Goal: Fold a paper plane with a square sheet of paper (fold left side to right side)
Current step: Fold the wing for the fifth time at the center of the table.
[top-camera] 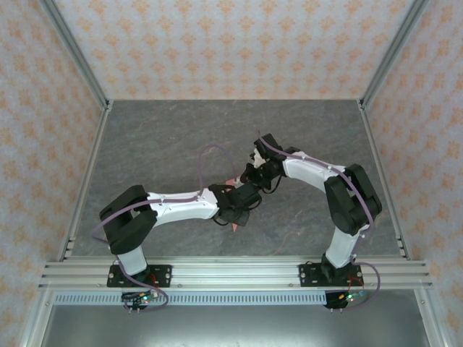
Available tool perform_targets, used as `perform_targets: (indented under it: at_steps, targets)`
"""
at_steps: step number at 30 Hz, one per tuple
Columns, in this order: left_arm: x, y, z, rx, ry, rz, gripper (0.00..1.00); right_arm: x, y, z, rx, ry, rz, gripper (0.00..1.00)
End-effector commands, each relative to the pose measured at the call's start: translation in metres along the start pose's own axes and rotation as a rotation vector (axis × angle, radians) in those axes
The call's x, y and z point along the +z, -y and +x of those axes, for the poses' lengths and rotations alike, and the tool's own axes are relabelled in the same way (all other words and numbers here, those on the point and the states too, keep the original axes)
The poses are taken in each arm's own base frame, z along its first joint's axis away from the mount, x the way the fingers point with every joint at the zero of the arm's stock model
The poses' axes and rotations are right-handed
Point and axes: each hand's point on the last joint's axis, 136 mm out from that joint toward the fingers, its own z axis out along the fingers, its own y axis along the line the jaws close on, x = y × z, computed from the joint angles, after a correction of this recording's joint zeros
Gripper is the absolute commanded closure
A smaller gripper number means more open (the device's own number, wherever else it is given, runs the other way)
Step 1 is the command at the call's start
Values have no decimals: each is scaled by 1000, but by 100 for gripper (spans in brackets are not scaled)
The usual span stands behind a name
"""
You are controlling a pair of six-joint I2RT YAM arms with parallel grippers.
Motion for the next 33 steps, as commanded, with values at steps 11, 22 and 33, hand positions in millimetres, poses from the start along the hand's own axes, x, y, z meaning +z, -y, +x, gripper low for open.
perform_targets:
  at_steps: [11,22,33]
  targets:
    - [0,2,1,-12,-1,8,85,-15,-3,-11,-6,52,9,75]
    - [3,-1,-4,-158,29,208,90,-97,20,-35,6,351,20,43]
    - [-13,4,-28,-323,103,540,92,-54,23,12,-95,265,-90,36]
